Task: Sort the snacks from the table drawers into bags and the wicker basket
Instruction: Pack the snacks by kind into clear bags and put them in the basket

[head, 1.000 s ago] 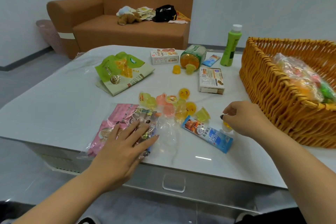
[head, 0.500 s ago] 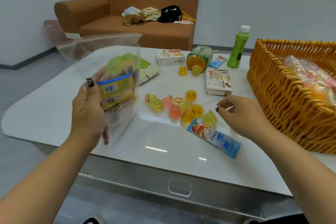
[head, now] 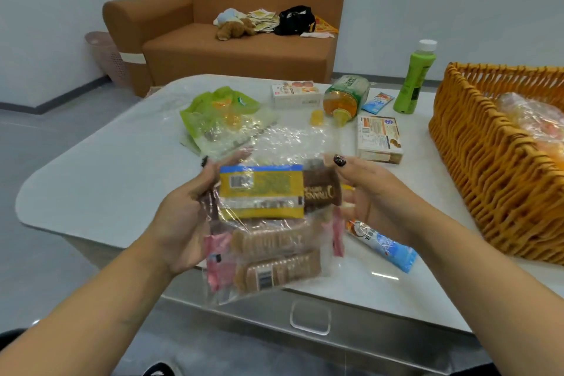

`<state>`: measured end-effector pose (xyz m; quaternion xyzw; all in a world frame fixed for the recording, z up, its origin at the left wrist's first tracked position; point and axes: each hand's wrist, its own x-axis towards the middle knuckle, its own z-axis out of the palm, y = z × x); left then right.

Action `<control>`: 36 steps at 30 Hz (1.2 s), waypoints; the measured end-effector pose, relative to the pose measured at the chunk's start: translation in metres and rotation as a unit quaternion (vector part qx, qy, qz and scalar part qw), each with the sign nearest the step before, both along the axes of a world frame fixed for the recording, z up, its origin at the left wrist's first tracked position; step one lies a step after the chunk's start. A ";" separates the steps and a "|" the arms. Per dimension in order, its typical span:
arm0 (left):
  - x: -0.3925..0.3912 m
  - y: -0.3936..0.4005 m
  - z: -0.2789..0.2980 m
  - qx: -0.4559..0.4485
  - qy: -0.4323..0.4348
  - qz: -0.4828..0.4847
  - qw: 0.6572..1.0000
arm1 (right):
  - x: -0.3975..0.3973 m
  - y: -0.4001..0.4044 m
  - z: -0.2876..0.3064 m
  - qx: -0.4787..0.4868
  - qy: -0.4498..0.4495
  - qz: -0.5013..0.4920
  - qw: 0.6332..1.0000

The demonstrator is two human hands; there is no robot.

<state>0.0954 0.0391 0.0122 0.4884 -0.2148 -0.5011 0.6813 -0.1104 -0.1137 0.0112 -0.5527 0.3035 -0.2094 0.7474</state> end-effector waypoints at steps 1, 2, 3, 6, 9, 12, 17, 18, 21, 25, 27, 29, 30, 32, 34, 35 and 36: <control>-0.003 -0.002 -0.002 0.012 0.001 -0.018 1.000 | 0.001 0.002 -0.004 0.021 -0.012 0.014 1.000; -0.004 -0.005 -0.004 0.021 0.001 -0.029 0.999 | 0.003 0.005 -0.009 0.032 -0.017 0.010 0.999; -0.005 -0.009 -0.006 0.026 0.003 -0.038 0.999 | 0.004 0.006 -0.013 0.038 -0.018 -0.005 0.999; -0.004 -0.020 -0.008 0.040 0.009 -0.049 0.998 | 0.006 0.004 -0.017 0.026 -0.013 -0.041 0.999; -0.008 -0.026 -0.010 0.044 -0.012 -0.059 0.997 | 0.000 -0.004 -0.019 -0.021 0.017 -0.061 0.998; -0.008 -0.031 -0.014 0.048 -0.060 -0.073 0.994 | -0.011 -0.010 -0.019 -0.040 0.049 -0.070 0.996; -0.007 -0.035 -0.014 0.056 -0.111 -0.090 0.988 | -0.022 -0.022 -0.022 -0.048 0.064 -0.058 0.995; -0.006 -0.035 -0.014 0.053 -0.116 -0.093 0.987 | -0.023 -0.023 -0.021 -0.050 0.058 -0.047 0.996; -0.006 -0.034 -0.013 0.036 -0.125 -0.105 0.986 | -0.026 -0.028 -0.018 -0.046 0.037 -0.011 0.998; -0.005 -0.032 -0.009 0.022 -0.122 -0.123 0.985 | -0.031 -0.031 -0.003 -0.069 0.034 0.037 0.996; -0.004 -0.031 -0.006 0.014 -0.129 -0.131 0.983 | -0.034 -0.033 0.002 -0.082 0.034 0.064 0.994; -0.004 -0.031 -0.003 0.009 -0.139 -0.133 0.981 | -0.037 -0.034 0.004 -0.098 0.031 0.085 0.991; -0.004 -0.031 -0.002 0.006 -0.143 -0.134 0.981 | -0.038 -0.035 0.004 -0.104 0.027 0.080 0.991; -0.003 -0.032 0.000 0.002 -0.149 -0.134 0.980 | -0.039 -0.035 0.004 -0.114 0.019 0.054 0.992; -0.002 -0.033 0.002 0.002 -0.159 -0.133 0.978 | -0.039 -0.035 0.005 -0.139 0.016 0.033 0.990; -0.002 -0.034 0.003 0.002 -0.165 -0.133 0.977 | -0.039 -0.034 0.005 -0.152 0.017 0.025 0.988; -0.001 -0.034 0.003 0.001 -0.170 -0.133 0.976 | -0.039 -0.033 0.006 -0.159 0.017 0.018 0.987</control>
